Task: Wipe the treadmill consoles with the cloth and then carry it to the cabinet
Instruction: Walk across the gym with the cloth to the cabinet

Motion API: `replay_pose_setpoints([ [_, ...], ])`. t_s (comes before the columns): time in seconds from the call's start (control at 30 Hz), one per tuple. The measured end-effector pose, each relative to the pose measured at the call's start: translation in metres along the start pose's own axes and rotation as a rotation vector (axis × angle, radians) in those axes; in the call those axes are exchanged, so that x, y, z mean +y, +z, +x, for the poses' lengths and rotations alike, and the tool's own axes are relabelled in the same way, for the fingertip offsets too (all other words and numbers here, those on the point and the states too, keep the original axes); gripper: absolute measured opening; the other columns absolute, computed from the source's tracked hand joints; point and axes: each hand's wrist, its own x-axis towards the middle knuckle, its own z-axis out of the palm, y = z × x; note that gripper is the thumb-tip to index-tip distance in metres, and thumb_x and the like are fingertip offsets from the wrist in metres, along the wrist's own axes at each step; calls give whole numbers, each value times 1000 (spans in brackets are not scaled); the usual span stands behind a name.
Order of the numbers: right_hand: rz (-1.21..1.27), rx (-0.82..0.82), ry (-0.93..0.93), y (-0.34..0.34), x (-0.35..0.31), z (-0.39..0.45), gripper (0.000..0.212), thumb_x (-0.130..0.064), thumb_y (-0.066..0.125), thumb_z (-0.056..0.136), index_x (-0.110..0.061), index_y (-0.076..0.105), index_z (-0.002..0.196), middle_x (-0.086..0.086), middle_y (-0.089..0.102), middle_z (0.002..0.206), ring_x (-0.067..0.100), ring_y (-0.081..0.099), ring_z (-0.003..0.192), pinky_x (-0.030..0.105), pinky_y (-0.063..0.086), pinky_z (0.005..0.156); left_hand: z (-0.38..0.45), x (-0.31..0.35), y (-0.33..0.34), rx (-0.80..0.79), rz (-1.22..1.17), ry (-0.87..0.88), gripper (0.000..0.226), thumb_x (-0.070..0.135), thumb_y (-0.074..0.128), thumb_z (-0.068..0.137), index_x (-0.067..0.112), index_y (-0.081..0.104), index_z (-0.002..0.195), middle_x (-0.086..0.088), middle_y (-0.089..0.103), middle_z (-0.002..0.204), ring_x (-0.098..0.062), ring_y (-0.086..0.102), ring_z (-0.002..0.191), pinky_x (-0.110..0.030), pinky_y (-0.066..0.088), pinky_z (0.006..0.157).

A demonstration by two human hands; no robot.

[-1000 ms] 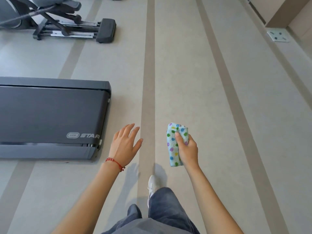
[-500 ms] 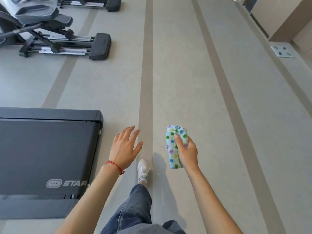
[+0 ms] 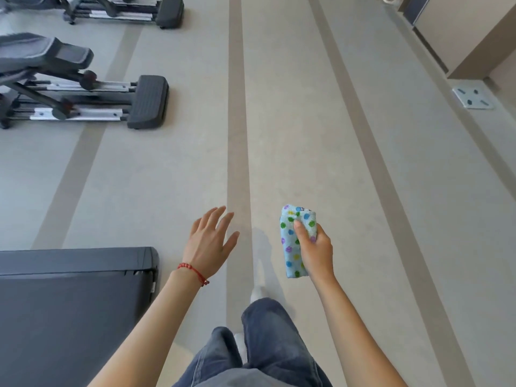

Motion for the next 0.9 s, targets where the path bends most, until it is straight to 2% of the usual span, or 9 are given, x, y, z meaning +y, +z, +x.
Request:
replay_pose_setpoints([
  [0.17,8,-3,-10,40,-34,103,14,-36,57,88,-23,59,85,-10,64,80,7,63,75,19,45,60,102,-37,11,18,13,0,52,43,35,89,5,60,116,-17,59,121,-35,55,111,-47,46,86],
  [0.33,6,-42,-19,88,-90,219,18,-39,58,87,-21,60,86,-9,65,80,11,64,77,23,48,66,217,-80,8,11,21,-23,64,52,19,96,7,60,116,-16,59,122,-34,54,112,-47,47,86],
  [0.47,13,-82,-33,125,-145,297,14,-36,58,87,-23,59,86,-11,64,79,5,62,74,16,48,61,304,-111,-8,54,30,-33,68,53,15,96,6,60,116,-15,59,121,-34,54,112,-46,46,87],
  [0.63,-4,-121,-17,173,-191,379,13,-37,57,88,-24,59,85,-11,64,80,5,62,75,16,46,60,403,-158,-17,81,37,-68,52,42,36,89,5,61,115,-16,59,121,-34,54,111,-47,47,85],
  [0.8,-5,-90,-6,230,-230,475,14,-37,58,87,-26,58,79,-7,65,80,12,64,77,23,49,65,514,-215,-15,74,48,-42,50,40,38,87,5,62,114,-17,61,119,-35,57,108,-47,48,83],
  [0.9,9,-65,4,267,-261,536,16,-38,58,87,-24,58,81,-6,65,80,11,64,75,22,48,62,584,-253,-17,67,48,-36,50,40,38,87,5,62,113,-17,61,118,-36,58,108,-47,48,83],
])
